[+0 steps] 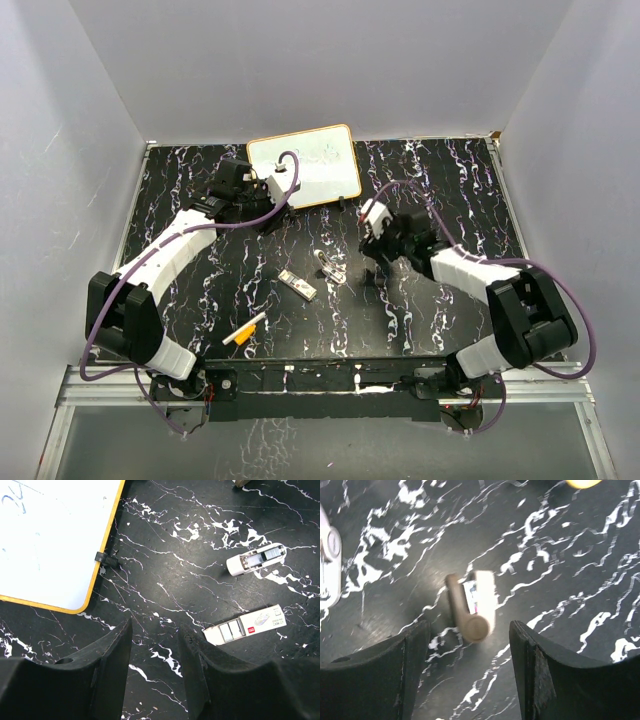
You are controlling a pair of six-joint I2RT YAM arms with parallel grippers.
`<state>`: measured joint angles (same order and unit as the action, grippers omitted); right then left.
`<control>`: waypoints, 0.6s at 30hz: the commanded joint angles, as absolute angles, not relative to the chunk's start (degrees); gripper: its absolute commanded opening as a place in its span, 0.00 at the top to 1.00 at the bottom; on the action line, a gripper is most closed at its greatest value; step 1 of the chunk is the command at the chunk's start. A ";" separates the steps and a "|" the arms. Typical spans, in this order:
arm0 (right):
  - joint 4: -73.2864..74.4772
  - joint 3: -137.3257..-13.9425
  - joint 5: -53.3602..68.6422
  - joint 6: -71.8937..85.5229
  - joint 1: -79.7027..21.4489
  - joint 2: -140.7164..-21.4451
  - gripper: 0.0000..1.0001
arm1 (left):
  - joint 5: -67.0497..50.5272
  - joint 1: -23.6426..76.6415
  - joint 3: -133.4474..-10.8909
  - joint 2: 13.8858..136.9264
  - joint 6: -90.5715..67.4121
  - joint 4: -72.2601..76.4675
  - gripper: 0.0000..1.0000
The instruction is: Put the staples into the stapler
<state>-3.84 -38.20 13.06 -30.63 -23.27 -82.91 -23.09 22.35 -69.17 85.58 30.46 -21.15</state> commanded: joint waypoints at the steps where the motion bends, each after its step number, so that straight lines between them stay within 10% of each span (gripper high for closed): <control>1: 0.87 -45.86 24.31 -24.72 -18.48 -84.55 0.32 | -23.72 22.06 -68.64 83.17 30.76 -21.09 0.59; 18: 11.03 -59.16 36.18 -20.79 -11.04 -99.63 0.36 | -24.34 22.06 -68.63 83.06 31.11 -21.48 0.59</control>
<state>9.63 -55.70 31.24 -21.93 -12.05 -98.54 -23.11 22.35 -69.14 85.58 30.87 -21.04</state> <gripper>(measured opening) 0.654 0.407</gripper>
